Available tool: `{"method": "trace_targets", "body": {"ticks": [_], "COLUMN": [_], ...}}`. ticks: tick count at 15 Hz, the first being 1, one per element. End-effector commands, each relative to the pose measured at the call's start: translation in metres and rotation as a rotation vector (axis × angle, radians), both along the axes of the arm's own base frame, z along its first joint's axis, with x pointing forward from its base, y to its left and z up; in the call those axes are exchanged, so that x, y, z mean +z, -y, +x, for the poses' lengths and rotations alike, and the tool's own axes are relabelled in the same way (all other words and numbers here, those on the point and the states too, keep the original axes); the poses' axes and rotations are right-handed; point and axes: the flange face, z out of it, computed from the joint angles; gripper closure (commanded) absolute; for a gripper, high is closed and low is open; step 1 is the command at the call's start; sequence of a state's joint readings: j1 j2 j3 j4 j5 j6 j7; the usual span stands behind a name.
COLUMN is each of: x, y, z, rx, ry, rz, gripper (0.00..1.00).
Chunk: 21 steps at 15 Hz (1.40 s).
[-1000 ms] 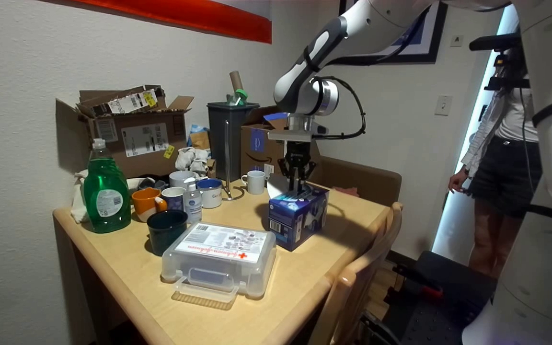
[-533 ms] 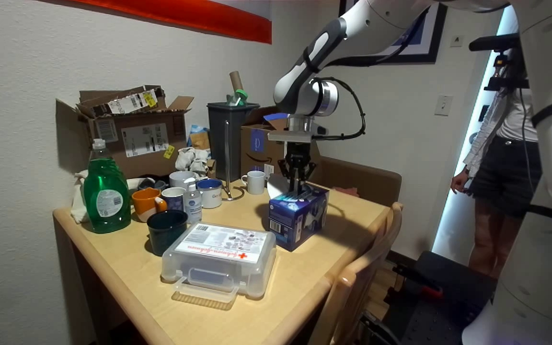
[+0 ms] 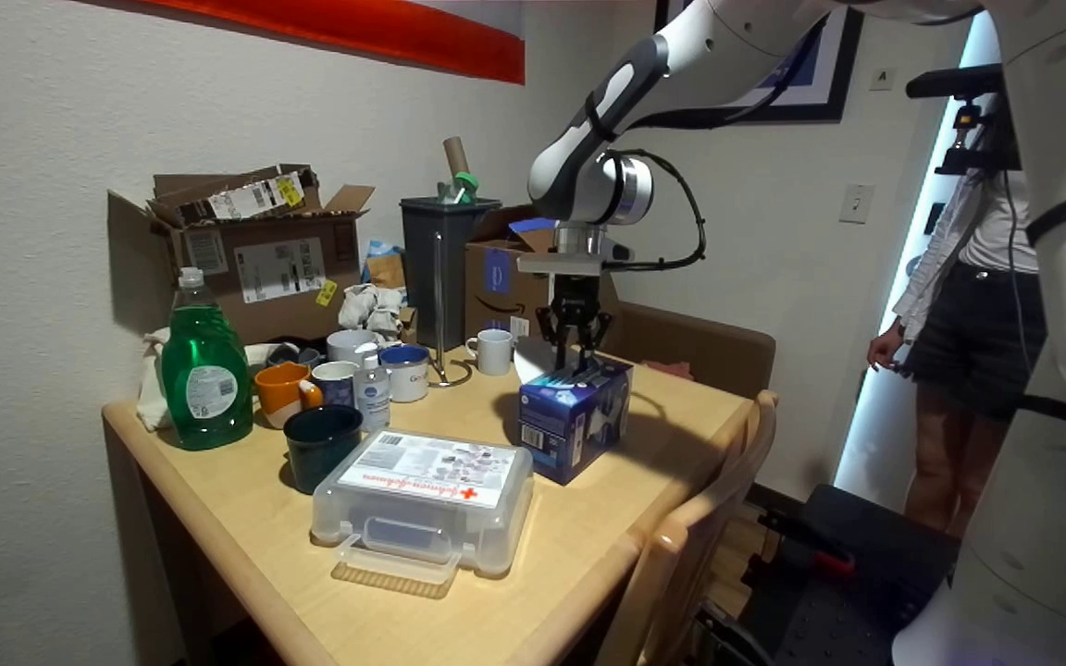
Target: Take a packet out of the box and place it on the table
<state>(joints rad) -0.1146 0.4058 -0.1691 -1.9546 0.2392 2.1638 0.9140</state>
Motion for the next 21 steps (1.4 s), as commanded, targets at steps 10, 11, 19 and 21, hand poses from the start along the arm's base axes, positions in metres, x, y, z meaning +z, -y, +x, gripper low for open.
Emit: {"method": "trace_targets", "body": {"ticks": [10, 11, 19, 21], "x": [-0.004, -0.004, 0.013, 0.019], "y": [0.003, 0.004, -0.001, -0.006], "z": [0.005, 0.005, 0.003, 0.002], "rx": [-0.011, -0.011, -0.018, -0.021], "ry": [-0.034, -0.036, -0.008, -0.006], "rz": [0.015, 0.015, -0.034, -0.059], "gripper": [0.91, 0.93, 1.0, 1.0]}}
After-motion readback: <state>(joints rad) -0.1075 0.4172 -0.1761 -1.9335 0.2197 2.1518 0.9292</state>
